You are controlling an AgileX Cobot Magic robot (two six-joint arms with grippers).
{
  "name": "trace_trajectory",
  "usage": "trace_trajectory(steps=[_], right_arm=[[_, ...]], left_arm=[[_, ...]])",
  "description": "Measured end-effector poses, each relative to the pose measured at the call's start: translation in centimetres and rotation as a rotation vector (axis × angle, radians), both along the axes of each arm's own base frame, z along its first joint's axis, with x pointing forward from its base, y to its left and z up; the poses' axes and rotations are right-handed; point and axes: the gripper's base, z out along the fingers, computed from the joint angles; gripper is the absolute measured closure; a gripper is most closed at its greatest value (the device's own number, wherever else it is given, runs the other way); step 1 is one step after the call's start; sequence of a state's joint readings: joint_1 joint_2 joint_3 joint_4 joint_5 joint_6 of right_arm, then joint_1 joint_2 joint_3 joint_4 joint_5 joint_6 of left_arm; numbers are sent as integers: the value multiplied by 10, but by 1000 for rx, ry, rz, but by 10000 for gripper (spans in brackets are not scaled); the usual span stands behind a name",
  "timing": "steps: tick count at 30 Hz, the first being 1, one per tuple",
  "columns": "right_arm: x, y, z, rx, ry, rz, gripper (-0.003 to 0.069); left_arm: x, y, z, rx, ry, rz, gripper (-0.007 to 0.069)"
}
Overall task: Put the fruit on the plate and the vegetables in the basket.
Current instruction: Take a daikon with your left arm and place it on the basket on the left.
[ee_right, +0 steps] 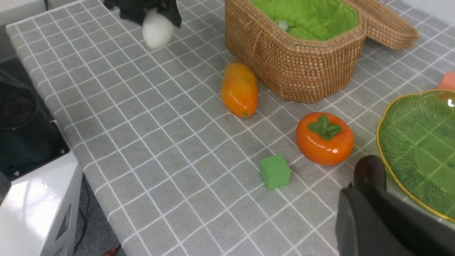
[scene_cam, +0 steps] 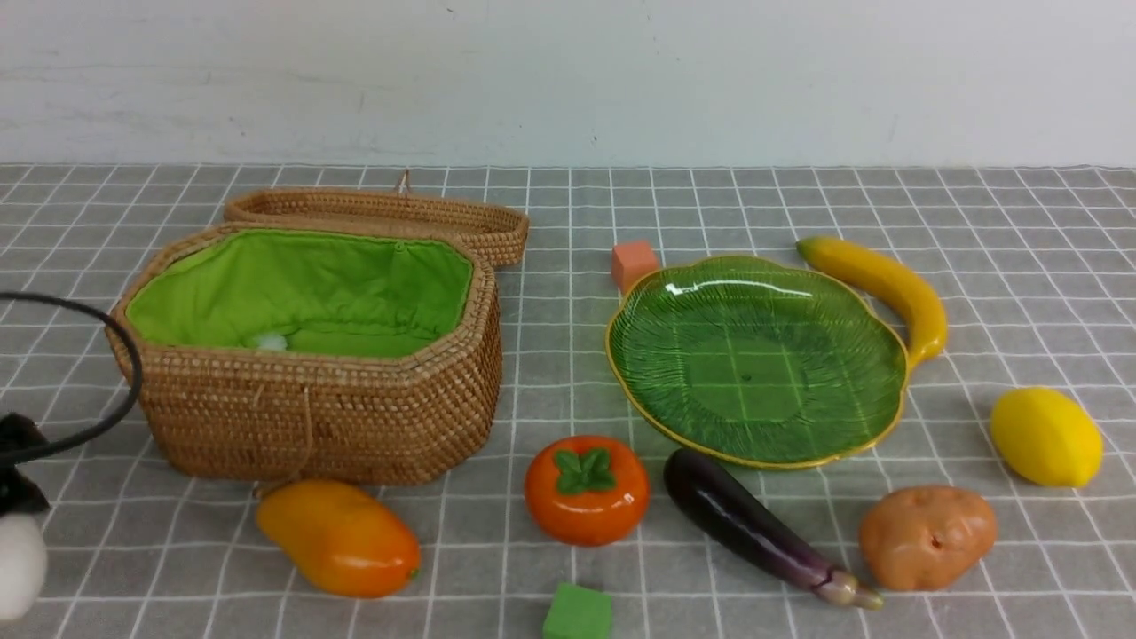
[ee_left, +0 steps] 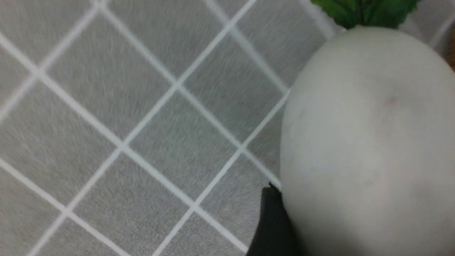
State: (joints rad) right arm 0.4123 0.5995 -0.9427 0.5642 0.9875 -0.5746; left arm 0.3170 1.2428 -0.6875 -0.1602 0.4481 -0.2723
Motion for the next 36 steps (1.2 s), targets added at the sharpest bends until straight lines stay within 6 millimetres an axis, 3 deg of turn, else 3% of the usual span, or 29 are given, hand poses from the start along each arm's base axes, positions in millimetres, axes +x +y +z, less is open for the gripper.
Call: trace_trajectory(steps=[1, 2, 4, 5, 7, 8, 12, 15, 16, 19, 23, 27, 36], right_arm=[[0, 0, 0, 2, -3, -2, 624], [1, 0, 2, 13, -17, -12, 624], [4, 0, 5, 36, -43, -31, 624], [4, 0, 5, 41, -50, -35, 624], [4, -2, 14, 69, -95, -54, 624], [4, -2, 15, 71, -97, -55, 624], [-3, -5, 35, 102, -162, -55, 624], [-6, -5, 38, 98, -162, -45, 624], [-6, -5, 38, 97, -160, -44, 624], [-9, -5, 33, 59, -117, -13, 624], [-11, -4, 29, 31, -83, 11, 624], [-12, -4, 28, 25, -77, 15, 623], [-11, -4, 29, 31, -83, 11, 617]], left_arm=[[0, -1, 4, 16, -7, -20, 134], [-2, -11, 36, 106, -80, -148, 134], [3, -29, 71, 211, -159, -331, 134], [4, -33, 78, 224, -174, -360, 134], [15, -63, 113, 388, -250, -647, 134], [15, -63, 113, 402, -249, -659, 134], [52, -108, 139, 648, -278, -1079, 134], [85, -126, 129, 743, -223, -1258, 134], [88, -127, 130, 759, -224, -1272, 134], [127, -134, 104, 814, -79, -1420, 134], [151, -133, 78, 842, 35, -1479, 134], [158, -133, 69, 864, 62, -1492, 134], [161, -133, 71, 886, 30, -1476, 134]])
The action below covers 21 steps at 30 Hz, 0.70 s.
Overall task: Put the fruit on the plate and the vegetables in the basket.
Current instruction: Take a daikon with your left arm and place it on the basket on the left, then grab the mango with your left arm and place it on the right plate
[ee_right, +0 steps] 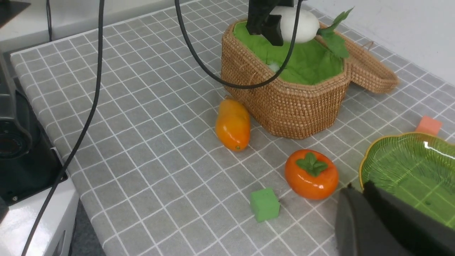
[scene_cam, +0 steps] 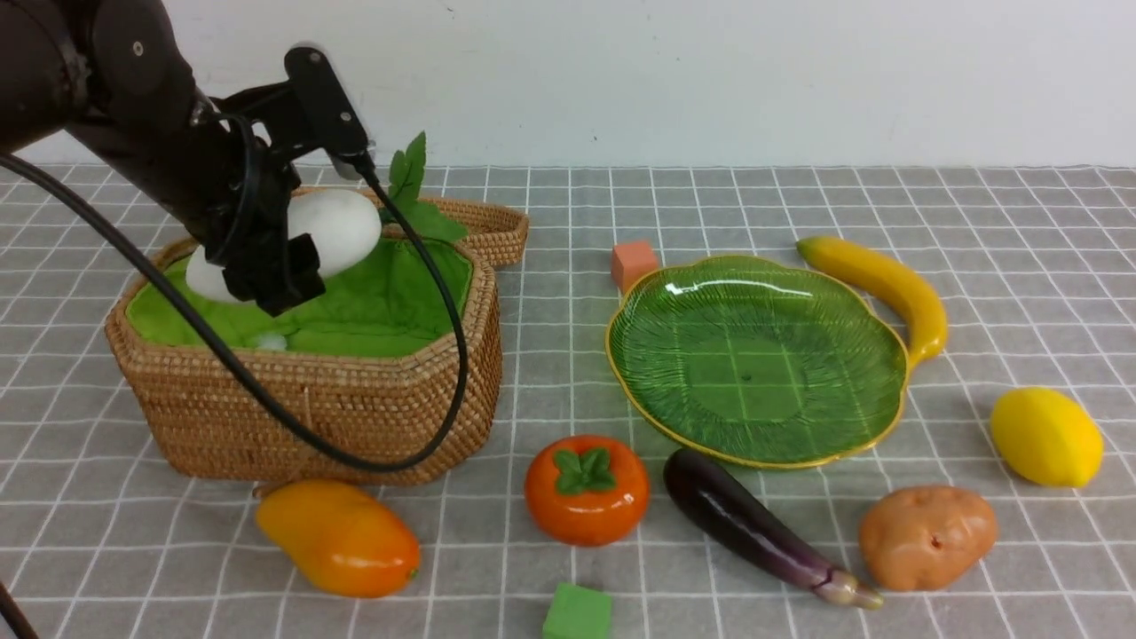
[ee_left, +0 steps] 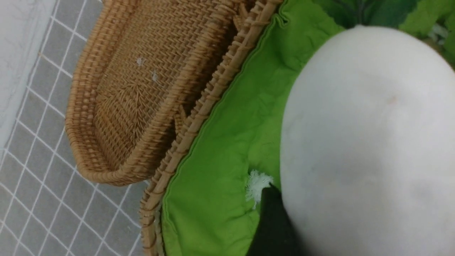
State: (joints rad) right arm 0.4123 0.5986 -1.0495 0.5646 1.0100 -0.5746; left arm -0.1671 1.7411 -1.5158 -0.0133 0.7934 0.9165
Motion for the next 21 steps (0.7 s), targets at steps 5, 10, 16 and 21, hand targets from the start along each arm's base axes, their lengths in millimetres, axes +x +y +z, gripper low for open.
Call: trace_trajectory(steps=[5, 10, 16, 21], right_arm=[[1, -1, 0, -8, -6, -7, 614], [1, -1, 0, -13, -9, -11, 610], [1, -1, -1, -16, -10, -13, 605], [1, -1, -1, -17, -9, -13, 603]], left_arm=[[0, -2, 0, -59, 9, 48, 57], [-6, -4, 8, -126, 18, 128, -30], [-49, -16, 46, -139, 10, 84, 145], [-104, -43, 49, -86, 103, -75, 475]])
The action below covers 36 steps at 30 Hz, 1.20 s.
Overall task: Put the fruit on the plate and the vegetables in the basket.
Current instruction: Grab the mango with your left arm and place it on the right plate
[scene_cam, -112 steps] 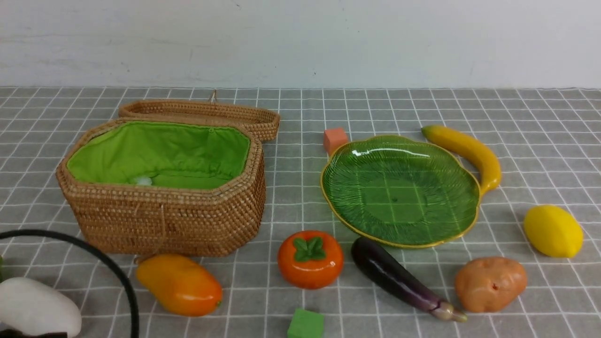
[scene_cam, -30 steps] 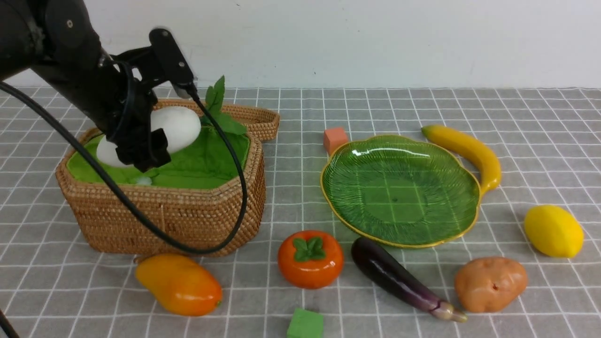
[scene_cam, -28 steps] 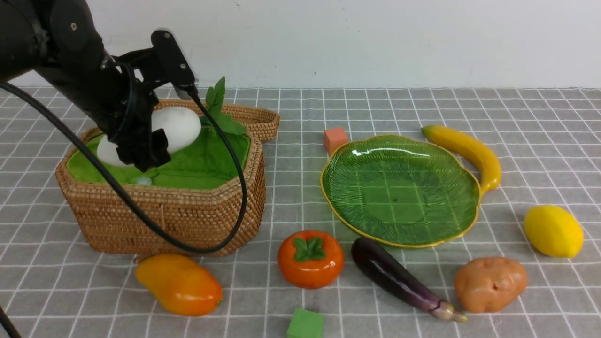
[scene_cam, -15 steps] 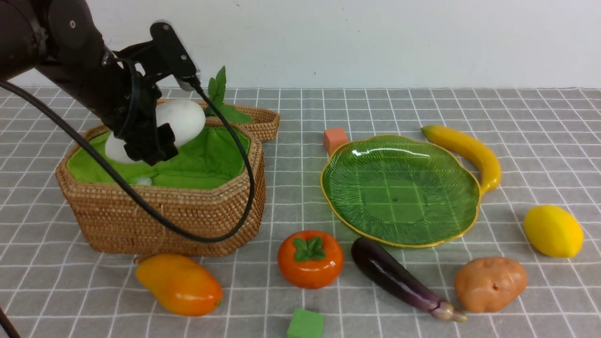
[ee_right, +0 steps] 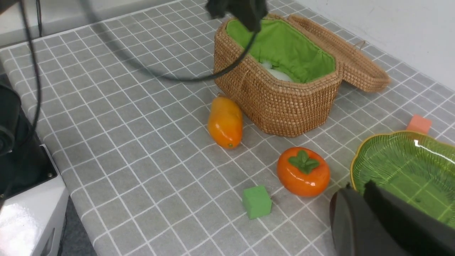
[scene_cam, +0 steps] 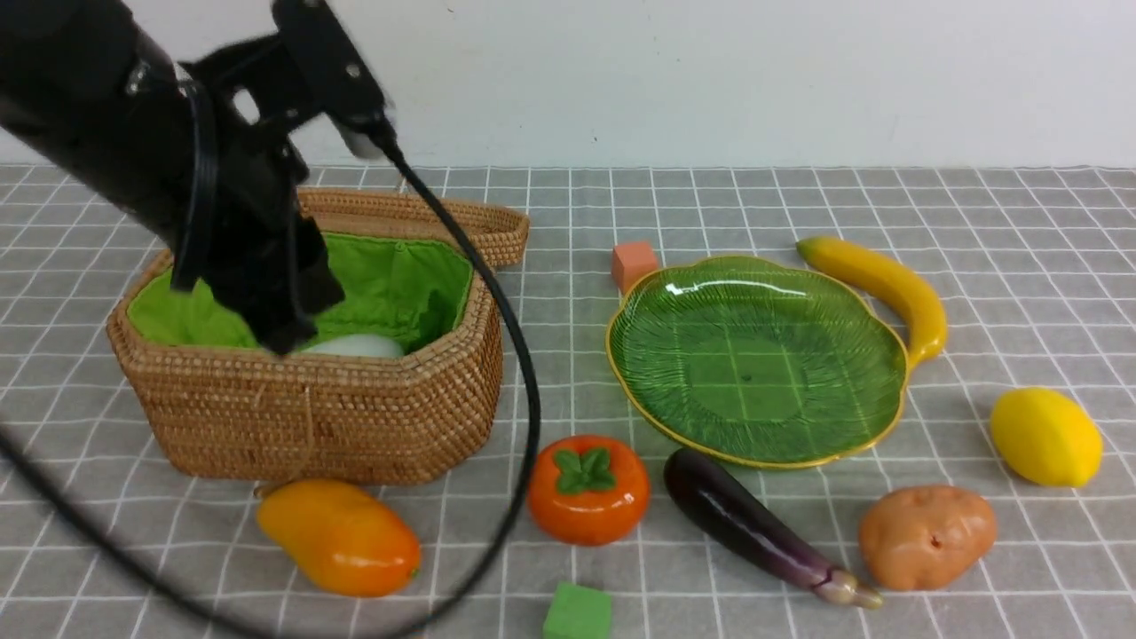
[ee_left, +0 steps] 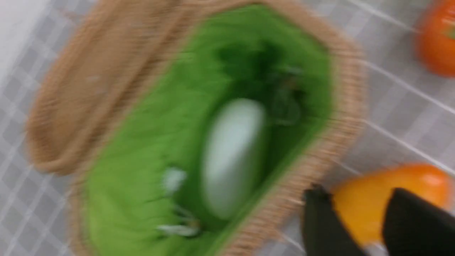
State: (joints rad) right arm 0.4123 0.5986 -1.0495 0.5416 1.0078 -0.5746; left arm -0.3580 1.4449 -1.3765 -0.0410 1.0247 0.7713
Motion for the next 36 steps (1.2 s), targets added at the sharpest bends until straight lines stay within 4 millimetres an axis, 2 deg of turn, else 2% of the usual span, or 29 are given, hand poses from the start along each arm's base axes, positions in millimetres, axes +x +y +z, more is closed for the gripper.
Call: trace_trajectory(steps=[1, 2, 3, 4, 6, 7, 8, 11, 13, 14, 16, 17, 19, 25, 27, 31, 36], right_arm=[[0, 0, 0, -3, 4, 2, 601], [-1, 0, -1, -11, 13, 8, 601], [-1, 0, -2, -12, 14, 9, 601], [-2, 0, -3, -23, 26, 17, 600], [-4, 0, -5, -40, 46, 30, 600], [-4, 0, -5, -41, 48, 31, 600], [-4, 0, -6, -49, 53, 34, 598], [-5, 0, -7, -53, 59, 37, 594], [-5, 0, -7, -53, 59, 37, 594], [-4, 0, -6, -53, 57, 36, 594], [-4, 0, -6, -53, 57, 36, 594], [-4, 0, -6, -53, 57, 36, 594], [-4, 0, -6, -52, 58, 37, 594], [-5, 1, -6, -39, 64, 47, 594], [-6, 2, -5, -30, 67, 53, 592], [-7, 3, -5, -15, 73, 63, 592], [-7, 3, -5, -14, 76, 66, 592]], left_arm=[[-16, -6, -8, 24, 58, -46, 585], [-29, -10, -20, 53, 127, -81, 625], [-33, -11, -24, 62, 148, -91, 638], [-46, -12, -39, 92, 208, -117, 637], [-57, -9, -66, 139, 275, -132, 624], [-58, -9, -68, 144, 274, -133, 616], [-61, -5, -84, 180, 293, -136, 568], [-59, -1, -106, 228, 268, -148, 409], [-57, -1, -110, 236, 244, -153, 324], [-52, -2, -116, 238, 195, -165, 197], [-47, -5, -120, 229, 151, -180, 118], [-43, -7, -125, 227, 108, -206, 39], [-37, -10, -131, 237, 52, -254, -24], [-27, -13, -145, 320, -4, -391, -25], [-22, -14, -156, 367, 5, -443, 16], [-16, -15, -168, 414, 8, -483, 51], [-12, -18, -172, 398, -16, -478, 52]])
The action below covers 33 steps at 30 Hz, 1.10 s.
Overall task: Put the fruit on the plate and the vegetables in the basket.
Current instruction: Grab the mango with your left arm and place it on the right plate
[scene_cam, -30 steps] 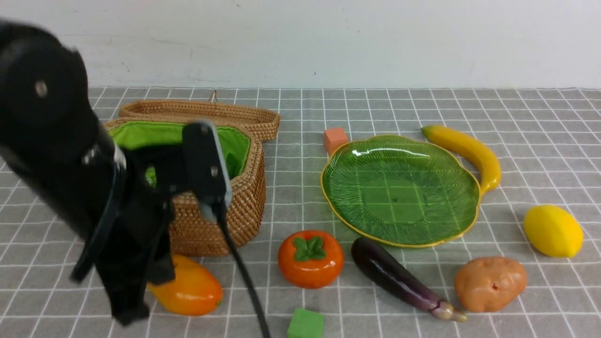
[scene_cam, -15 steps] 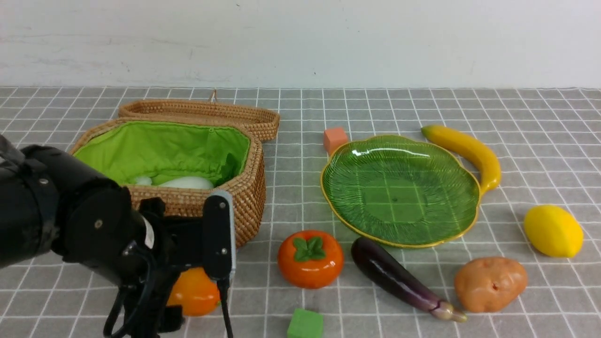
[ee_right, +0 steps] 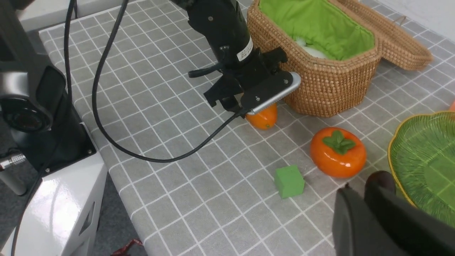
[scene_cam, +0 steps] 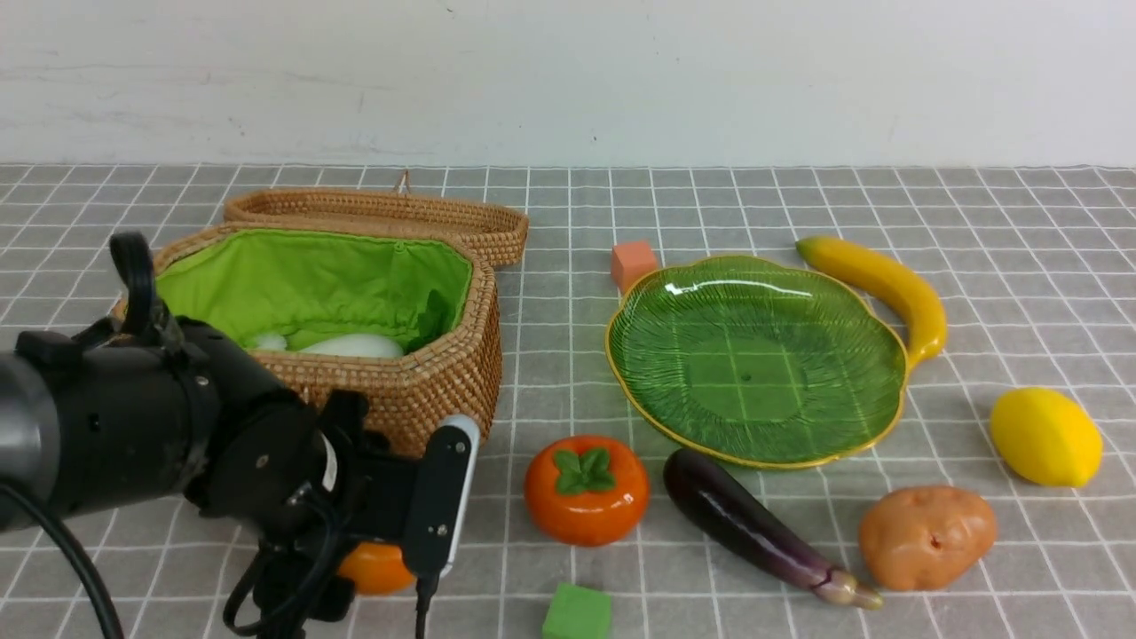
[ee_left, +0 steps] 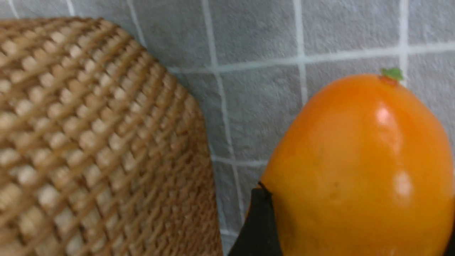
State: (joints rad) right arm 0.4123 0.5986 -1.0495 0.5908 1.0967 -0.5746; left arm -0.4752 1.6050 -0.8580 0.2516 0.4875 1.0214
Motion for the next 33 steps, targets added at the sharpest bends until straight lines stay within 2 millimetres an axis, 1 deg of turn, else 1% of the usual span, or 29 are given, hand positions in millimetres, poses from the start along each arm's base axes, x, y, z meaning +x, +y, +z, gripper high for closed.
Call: trace_trajectory(steps=[7, 13, 15, 16, 19, 22, 24, 25, 26, 27, 29, 30, 32, 33], right_arm=[[0, 0, 0, -3, 3, 2, 592], [0, 0, 0, -3, 3, 2, 592], [0, 0, 0, -3, 3, 2, 592], [0, 0, 0, -3, 3, 2, 592], [0, 0, 0, -3, 3, 2, 591], [0, 0, 0, 9, 20, -7, 589], [0, 0, 0, 16, 33, -18, 589], [2, -2, -1, 27, 57, -61, 588], [2, -2, -1, 31, 62, -64, 588], [5, -5, -2, 22, 75, -114, 588], [8, -9, -4, 8, 85, -179, 587], [9, -10, -4, 7, 91, -196, 587], [13, -15, -6, -5, 106, -284, 583], [14, -16, -6, -6, 107, -290, 583]], left_arm=[[1, -1, -3, -8, 10, 12, 43], [0, 0, -17, 22, 82, 37, 44], [-1, 1, -18, 29, 95, 43, 67], [-2, 1, -17, 24, 101, 50, 99], [-4, 0, -15, 7, 112, 71, 105], [-10, -2, 0, -97, 117, 156, 105], [-12, -3, 5, -139, 119, 193, 105], [-17, -5, 19, -241, 127, 276, 105], [-17, -5, 20, -244, 126, 281, 105], [-19, -10, 34, -347, 133, 348, 105], [-19, -22, 57, -478, 131, 400, 105], [-19, -26, 61, -496, 128, 400, 105], [-20, -54, 89, -618, 129, 385, 105], [-20, -57, 91, -629, 132, 391, 105]])
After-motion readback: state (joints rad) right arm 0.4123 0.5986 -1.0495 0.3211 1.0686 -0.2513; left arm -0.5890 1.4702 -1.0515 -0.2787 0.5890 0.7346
